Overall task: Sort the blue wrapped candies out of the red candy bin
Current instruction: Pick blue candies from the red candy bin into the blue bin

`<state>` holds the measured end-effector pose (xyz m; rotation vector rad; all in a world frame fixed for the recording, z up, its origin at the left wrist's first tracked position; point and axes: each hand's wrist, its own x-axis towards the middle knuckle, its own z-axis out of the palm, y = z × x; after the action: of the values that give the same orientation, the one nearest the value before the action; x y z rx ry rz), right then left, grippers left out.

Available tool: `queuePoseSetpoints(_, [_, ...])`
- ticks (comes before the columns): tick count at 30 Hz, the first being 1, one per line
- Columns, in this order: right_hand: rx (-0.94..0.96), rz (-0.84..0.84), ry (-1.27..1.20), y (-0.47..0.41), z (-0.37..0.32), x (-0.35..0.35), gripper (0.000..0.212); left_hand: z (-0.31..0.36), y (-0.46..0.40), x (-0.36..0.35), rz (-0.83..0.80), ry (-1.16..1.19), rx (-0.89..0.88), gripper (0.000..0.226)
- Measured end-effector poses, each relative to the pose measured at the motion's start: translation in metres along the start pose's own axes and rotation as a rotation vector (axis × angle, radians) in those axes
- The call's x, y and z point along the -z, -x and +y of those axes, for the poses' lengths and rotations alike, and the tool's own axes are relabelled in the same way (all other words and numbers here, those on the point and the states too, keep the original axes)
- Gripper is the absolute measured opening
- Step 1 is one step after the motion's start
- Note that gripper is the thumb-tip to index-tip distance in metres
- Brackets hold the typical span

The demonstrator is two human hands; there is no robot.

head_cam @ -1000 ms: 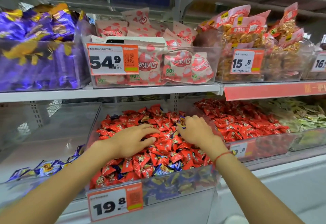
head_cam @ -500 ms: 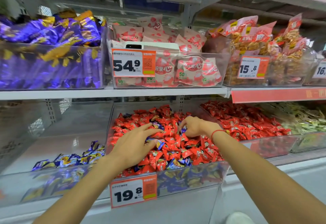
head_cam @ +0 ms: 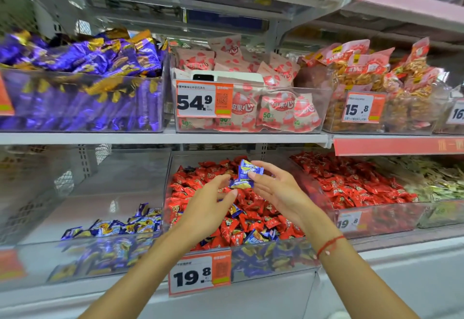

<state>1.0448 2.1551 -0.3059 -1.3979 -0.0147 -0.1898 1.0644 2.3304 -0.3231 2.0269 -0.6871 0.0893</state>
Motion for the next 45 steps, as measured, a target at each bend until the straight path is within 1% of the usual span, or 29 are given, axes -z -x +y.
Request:
queuePoseSetpoints(1, [-0.021, -0.008, -0.104, -0.001, 0.001, -0.003, 0.032, 0.000, -0.004, -0.002, -0.021, 0.075, 0.030, 0.044])
queuePoseSetpoints(3, [-0.053, -0.028, -0.257, -0.002, 0.004, -0.006, 0.031, 0.005, -0.012, -0.003, -0.038, 0.282, 0.096, 0.025])
queuePoseSetpoints(4, [-0.050, -0.033, -0.267, -0.003, 0.005, -0.007, 0.031, 0.008, -0.015, -0.003, -0.019, 0.378, 0.122, 0.017])
queuePoseSetpoints(5, [-0.033, -0.037, -0.230, -0.003, 0.007, -0.007, 0.031, 0.011, -0.018, -0.003, 0.015, 0.448, 0.140, 0.017])
queuePoseSetpoints(7, [0.028, -0.019, -0.094, -0.003, 0.008, -0.010, 0.030, 0.014, -0.024, -0.002, 0.060, 0.530, 0.180, 0.027])
queuePoseSetpoints(10, [0.162, 0.037, 0.171, -0.003, 0.010, -0.019, 0.031, 0.014, -0.023, -0.002, 0.071, 0.474, 0.143, 0.019])
queuePoseSetpoints(11, [0.210, 0.041, 0.240, -0.003, 0.011, -0.021, 0.030, 0.011, -0.022, -0.003, 0.092, 0.452, 0.126, 0.019])
queuePoseSetpoints(14, [0.284, -0.029, 0.325, 0.000, 0.012, -0.027, 0.031, 0.007, -0.018, 0.004, 0.195, 0.461, 0.096, 0.015])
queuePoseSetpoints(16, [0.259, -0.095, 0.412, 0.000, 0.010, -0.026, 0.036, 0.006, -0.012, 0.016, 0.211, 0.460, 0.071, 0.012])
queuePoseSetpoints(18, [0.221, -0.151, 0.472, 0.000, 0.007, -0.022, 0.038, 0.003, -0.004, 0.033, 0.227, 0.419, 0.059, 0.013])
queuePoseSetpoints(19, [0.219, -0.160, 0.496, -0.001, 0.007, -0.019, 0.037, -0.002, 0.001, 0.044, 0.270, 0.400, 0.060, 0.016])
queuePoseSetpoints(21, [0.231, -0.138, 0.585, -0.001, 0.006, -0.018, 0.031, -0.018, 0.013, 0.070, 0.419, 0.316, 0.088, 0.032])
queuePoseSetpoints(22, [0.247, -0.121, 0.676, -0.001, 0.008, -0.018, 0.027, -0.027, 0.019, 0.082, 0.506, 0.226, 0.110, 0.039])
queuePoseSetpoints(23, [0.272, -0.104, 0.799, 0.000, 0.010, -0.019, 0.024, -0.037, 0.025, 0.092, 0.592, 0.089, 0.136, 0.039])
queuePoseSetpoints(25, [0.315, -0.088, 1.094, 0.003, 0.017, -0.025, 0.023, -0.056, 0.038, 0.105, 0.746, -0.199, 0.227, 0.029])
queuePoseSetpoints(26, [0.316, -0.096, 1.223, 0.004, 0.022, -0.029, 0.026, -0.069, 0.042, 0.107, 0.775, -0.278, 0.267, 0.027])
queuePoseSetpoints(27, [0.310, -0.107, 1.324, 0.005, 0.026, -0.032, 0.031, -0.080, 0.046, 0.108, 0.753, -0.300, 0.295, 0.029])
queuePoseSetpoints(28, [0.306, -0.117, 1.392, 0.006, 0.030, -0.034, 0.036, -0.093, 0.048, 0.107, 0.695, -0.284, 0.321, 0.035])
queuePoseSetpoints(30, [0.297, -0.117, 1.464, 0.005, 0.038, -0.035, 0.041, -0.113, 0.051, 0.103, 0.501, -0.295, 0.376, 0.056])
queuePoseSetpoints(31, [0.299, -0.106, 1.487, 0.004, 0.041, -0.033, 0.041, -0.118, 0.052, 0.101, 0.435, -0.332, 0.397, 0.065])
queuePoseSetpoints(32, [0.317, -0.089, 1.494, 0.004, 0.042, -0.030, 0.040, -0.118, 0.050, 0.099, 0.411, -0.363, 0.399, 0.068])
queuePoseSetpoints(34, [0.335, -0.067, 1.433, 0.004, 0.042, -0.025, 0.036, -0.104, 0.044, 0.098, 0.461, -0.368, 0.330, 0.057])
queuePoseSetpoints(37, [0.340, -0.077, 1.217, 0.004, 0.031, -0.019, 0.030, -0.065, 0.038, 0.088, 0.589, -0.294, 0.124, 0.025])
queuePoseSetpoints(38, [0.350, -0.079, 1.160, 0.005, 0.025, -0.016, 0.030, -0.051, 0.038, 0.081, 0.595, -0.247, 0.049, 0.019])
queuePoseSetpoints(39, [0.360, -0.081, 1.127, 0.006, 0.019, -0.011, 0.029, -0.039, 0.038, 0.072, 0.564, -0.207, -0.022, 0.016])
queuePoseSetpoints(40, [0.369, -0.082, 1.115, 0.007, 0.013, -0.004, 0.028, -0.028, 0.038, 0.062, 0.497, -0.182, -0.101, 0.016])
queuePoseSetpoints(41, [0.356, -0.079, 1.116, 0.008, 0.008, 0.004, 0.027, -0.021, 0.037, 0.051, 0.383, -0.185, -0.174, 0.017])
queuePoseSetpoints(43, [0.284, -0.080, 1.110, 0.015, -0.001, 0.021, 0.025, -0.012, 0.031, 0.030, 0.047, -0.268, -0.288, 0.024])
queuePoseSetpoints(45, [0.208, -0.067, 1.061, 0.020, -0.006, 0.035, 0.026, -0.012, 0.019, 0.010, -0.269, -0.413, -0.292, 0.034])
